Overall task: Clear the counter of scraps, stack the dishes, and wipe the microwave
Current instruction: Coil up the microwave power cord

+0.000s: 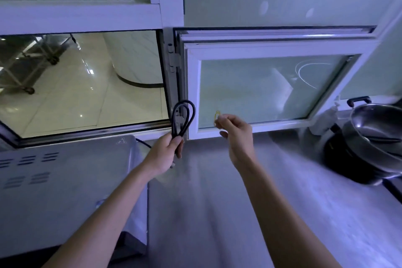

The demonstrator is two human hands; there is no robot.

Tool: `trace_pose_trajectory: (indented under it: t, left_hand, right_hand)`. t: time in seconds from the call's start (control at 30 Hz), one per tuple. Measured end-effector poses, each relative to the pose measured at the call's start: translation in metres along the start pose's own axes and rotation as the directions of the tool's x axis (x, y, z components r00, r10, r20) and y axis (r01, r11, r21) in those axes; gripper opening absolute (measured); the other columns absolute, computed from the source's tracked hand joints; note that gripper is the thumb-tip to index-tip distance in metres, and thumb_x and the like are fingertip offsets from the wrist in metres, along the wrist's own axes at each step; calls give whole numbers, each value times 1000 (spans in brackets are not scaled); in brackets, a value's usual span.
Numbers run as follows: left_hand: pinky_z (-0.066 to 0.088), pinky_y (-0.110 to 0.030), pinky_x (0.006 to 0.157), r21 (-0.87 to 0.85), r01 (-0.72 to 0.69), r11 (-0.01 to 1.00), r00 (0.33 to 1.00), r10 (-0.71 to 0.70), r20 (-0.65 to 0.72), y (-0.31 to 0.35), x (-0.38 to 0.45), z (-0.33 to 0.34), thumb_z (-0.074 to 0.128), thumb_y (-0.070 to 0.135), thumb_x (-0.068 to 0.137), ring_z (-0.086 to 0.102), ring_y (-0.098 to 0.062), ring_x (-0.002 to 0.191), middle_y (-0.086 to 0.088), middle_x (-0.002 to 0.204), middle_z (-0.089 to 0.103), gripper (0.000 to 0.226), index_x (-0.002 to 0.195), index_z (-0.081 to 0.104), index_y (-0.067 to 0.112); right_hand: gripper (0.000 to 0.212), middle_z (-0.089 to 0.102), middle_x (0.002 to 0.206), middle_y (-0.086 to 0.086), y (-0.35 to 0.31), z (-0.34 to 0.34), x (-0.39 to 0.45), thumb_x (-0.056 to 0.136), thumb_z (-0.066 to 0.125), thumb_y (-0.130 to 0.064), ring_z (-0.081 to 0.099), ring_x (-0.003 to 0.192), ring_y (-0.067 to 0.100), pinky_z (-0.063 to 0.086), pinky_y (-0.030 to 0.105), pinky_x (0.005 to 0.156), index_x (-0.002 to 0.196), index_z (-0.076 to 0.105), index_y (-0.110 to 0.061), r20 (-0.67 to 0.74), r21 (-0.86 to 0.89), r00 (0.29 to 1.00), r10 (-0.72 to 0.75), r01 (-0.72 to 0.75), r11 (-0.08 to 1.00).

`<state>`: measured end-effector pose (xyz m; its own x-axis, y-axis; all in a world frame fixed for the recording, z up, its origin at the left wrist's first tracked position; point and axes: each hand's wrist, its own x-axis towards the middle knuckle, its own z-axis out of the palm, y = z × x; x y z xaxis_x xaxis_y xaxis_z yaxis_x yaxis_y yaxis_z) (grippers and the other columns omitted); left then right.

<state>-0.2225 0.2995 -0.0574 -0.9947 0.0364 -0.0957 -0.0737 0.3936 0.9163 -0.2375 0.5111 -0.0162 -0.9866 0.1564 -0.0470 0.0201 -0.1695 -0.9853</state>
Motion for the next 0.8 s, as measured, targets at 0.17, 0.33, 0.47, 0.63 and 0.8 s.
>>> trace_pose_trajectory:
  t: [0.17, 0.33, 0.47, 0.63, 0.8]
  left_hand:
    - [46, -36, 48, 82, 22, 996, 1000, -22, 2, -5, -8, 14, 42, 28, 104, 50, -14, 54, 2, 61, 63, 32, 82, 55, 9]
    - [47, -36, 49, 95, 66, 993, 998, -67, 3, -10, -11, 20, 42, 30, 104, 49, -16, 57, 2, 64, 63, 32, 81, 56, 12]
    - [46, -35, 50, 106, 99, 989, 995, -99, -1, -13, -11, 25, 42, 31, 104, 48, -13, 56, 3, 65, 64, 31, 86, 57, 11]
    - [49, -35, 53, 108, 128, 986, 992, -129, 7, -16, -10, 32, 41, 32, 105, 51, -16, 61, 1, 68, 64, 32, 89, 58, 11]
    - [47, -35, 52, 96, 144, 985, 989, -146, 19, -23, -9, 33, 42, 33, 105, 50, -21, 62, 0, 69, 64, 32, 89, 58, 10]
  right_hand:
    - [13, 71, 87, 4, 16, -26, -15, 71, 76, -29, 63, 83, 12, 41, 27, 76, 78, 71, -19, -32, 156, 996, 79, -74, 985]
    - [7, 72, 93, 8, 24, -38, -20, 74, 77, -23, 63, 88, 16, 38, 30, 77, 75, 70, -21, -42, 258, 994, 102, -88, 962]
    - [12, 75, 106, 8, 28, -42, -19, 88, 70, -23, 70, 94, 19, 38, 34, 77, 76, 68, -26, 19, 283, 995, 101, -102, 954]
    - [14, 74, 114, 10, 33, -39, -18, 82, 69, -31, 73, 100, 29, 37, 32, 67, 83, 60, -21, 88, 300, 991, 103, -125, 946]
    - [15, 72, 119, 4, 42, -34, -18, 97, 56, -18, 72, 102, 32, 34, 33, 66, 82, 59, -19, 123, 231, 988, 98, -125, 965]
